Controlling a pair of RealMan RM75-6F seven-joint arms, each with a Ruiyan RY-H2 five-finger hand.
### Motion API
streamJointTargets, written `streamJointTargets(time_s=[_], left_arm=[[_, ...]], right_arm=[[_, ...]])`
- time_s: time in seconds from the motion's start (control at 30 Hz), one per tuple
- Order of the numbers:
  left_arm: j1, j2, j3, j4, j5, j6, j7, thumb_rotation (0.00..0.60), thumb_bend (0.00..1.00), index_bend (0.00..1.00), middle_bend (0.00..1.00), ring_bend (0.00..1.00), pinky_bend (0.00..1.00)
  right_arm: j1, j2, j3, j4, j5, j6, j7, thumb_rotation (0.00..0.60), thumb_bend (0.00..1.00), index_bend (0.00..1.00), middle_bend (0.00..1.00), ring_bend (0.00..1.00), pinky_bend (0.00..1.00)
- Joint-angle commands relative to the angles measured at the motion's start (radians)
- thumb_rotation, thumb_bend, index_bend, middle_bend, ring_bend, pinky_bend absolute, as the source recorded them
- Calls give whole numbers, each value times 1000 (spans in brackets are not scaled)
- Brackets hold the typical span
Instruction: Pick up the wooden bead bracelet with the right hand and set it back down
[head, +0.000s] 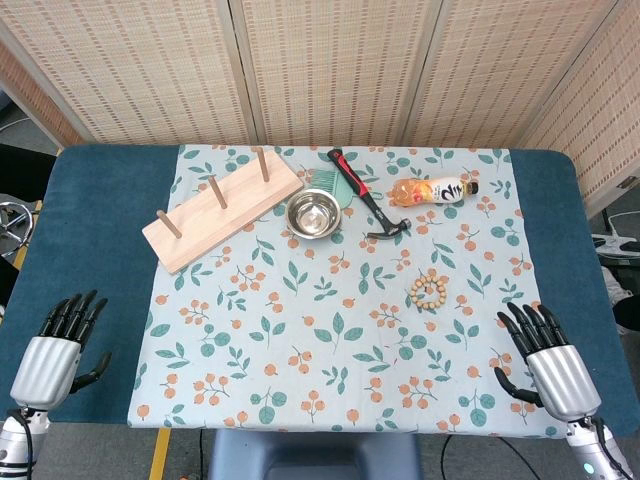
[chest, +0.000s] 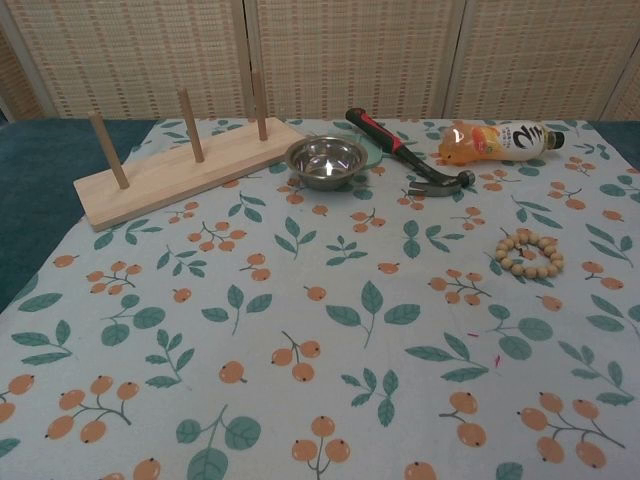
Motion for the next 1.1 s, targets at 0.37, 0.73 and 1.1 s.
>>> streamJointTargets(time_s=[0.37,0.73,1.1], left_arm=[[-8,-2,-2,2,-8,-22,-5,535,385,0,0,0,125],[-16,-12,-2,7,-18,-44,3,566,385,0,0,0,130],[-16,-12,-1,7,-19,-45,4,574,384,0,0,0,131]], right_arm=[[152,-15,74,33,108,-268,-117,376,327,1,21,0,0],[362,-107,126,126,243,-611,-157,417,327,156,158,0,0],[445,-202,115,198,297,-710,-195,482,327,205,195,0,0]])
